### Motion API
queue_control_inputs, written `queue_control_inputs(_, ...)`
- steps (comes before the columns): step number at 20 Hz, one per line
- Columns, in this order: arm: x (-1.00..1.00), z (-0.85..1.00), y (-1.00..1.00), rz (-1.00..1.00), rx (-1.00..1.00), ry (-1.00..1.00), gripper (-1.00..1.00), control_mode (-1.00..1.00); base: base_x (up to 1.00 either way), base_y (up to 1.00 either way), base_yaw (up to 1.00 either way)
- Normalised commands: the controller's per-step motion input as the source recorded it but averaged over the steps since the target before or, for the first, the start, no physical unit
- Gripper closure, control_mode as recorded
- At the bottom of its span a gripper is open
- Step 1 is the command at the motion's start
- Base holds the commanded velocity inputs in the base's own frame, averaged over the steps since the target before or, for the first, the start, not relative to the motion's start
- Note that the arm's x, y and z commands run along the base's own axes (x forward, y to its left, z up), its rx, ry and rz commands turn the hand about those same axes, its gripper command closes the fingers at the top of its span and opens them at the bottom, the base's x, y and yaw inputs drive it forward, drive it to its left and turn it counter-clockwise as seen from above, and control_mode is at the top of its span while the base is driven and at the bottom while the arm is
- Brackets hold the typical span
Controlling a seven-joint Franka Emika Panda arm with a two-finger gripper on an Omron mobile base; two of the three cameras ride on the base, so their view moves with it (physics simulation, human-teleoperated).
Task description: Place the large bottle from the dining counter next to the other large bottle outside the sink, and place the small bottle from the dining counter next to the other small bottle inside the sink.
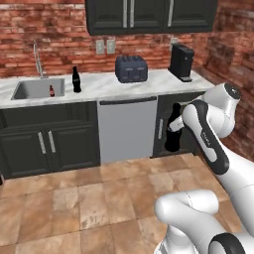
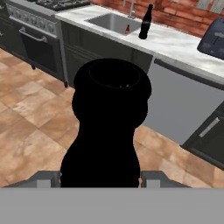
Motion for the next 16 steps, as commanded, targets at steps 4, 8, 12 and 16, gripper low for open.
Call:
queue_control_inputs(4, 0.00, 0.00, 0.00, 0.00, 0.00, 0.00, 1.00, 1.00, 0.53, 0.14, -0.04)
queue_control_inputs(8, 0.00, 0.00, 0.00, 0.00, 0.00, 0.00, 1.00, 1.00, 0.48, 0.17, -0.03)
queue_control_inputs(12, 0.00, 0.00, 0.00, 0.00, 0.00, 0.00, 1.00, 1.00, 0.43, 0.23, -0.01)
queue_control_inputs(16, 0.00, 0.00, 0.00, 0.00, 0.00, 0.00, 1.00, 1.00, 0.38, 0.28, 0.00)
